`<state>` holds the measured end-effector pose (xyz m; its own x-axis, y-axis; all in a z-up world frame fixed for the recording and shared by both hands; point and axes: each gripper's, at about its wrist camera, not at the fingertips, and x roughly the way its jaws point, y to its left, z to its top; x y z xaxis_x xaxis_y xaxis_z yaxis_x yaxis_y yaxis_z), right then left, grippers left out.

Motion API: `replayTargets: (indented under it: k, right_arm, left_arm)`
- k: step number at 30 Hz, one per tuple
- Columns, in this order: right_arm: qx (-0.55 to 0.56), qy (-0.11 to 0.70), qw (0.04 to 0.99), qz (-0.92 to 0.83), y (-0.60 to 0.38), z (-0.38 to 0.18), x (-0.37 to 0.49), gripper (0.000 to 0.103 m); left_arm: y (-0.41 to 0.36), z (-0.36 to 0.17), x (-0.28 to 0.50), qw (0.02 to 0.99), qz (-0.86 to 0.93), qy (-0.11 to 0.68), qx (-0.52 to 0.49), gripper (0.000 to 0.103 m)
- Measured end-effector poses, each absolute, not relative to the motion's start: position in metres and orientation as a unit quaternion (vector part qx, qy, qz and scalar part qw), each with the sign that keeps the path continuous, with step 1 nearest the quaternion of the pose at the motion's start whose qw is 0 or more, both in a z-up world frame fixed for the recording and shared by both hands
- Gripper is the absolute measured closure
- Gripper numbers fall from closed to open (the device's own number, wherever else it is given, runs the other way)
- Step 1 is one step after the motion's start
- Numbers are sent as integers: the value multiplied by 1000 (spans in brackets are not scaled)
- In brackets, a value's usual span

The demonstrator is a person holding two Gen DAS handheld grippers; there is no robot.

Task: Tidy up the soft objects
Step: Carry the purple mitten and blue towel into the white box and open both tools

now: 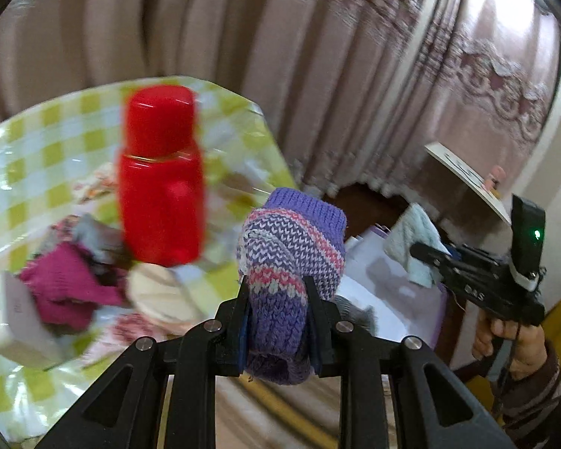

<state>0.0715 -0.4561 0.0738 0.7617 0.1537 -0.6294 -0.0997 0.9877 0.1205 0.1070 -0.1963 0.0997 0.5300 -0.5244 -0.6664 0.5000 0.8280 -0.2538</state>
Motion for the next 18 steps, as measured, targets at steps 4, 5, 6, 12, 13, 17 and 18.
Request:
replayTargets:
  k: [4, 5, 6, 12, 13, 17, 18]
  right_arm:
    - [47, 340, 938, 47, -479, 70, 60, 81]
    - [49, 341, 938, 41, -486, 69, 57, 81]
    - [51, 342, 938, 37, -491, 67, 54, 81]
    - [71, 350, 934, 8, -523, 57, 41, 81]
    - [73, 351, 933, 4, -527, 55, 38, 81]
    - [83, 356, 931, -8, -543, 49, 30, 79]
    - [87, 358, 930, -11, -547, 48, 28, 79]
  left_arm:
    - [-240, 92, 92, 853, -334, 401, 3, 78]
    - [-251, 90, 88, 846, -346, 406, 6, 78]
    - [-260, 88, 85, 840, -354, 410, 9, 78]
    - [-313, 69, 64, 805, -397, 439, 39, 78]
    - [-318, 67, 62, 801, -401, 443, 41, 78]
    - [-340, 59, 53, 790, -411, 452, 54, 75]
    - [-346, 57, 51, 786, -416, 455, 54, 71]
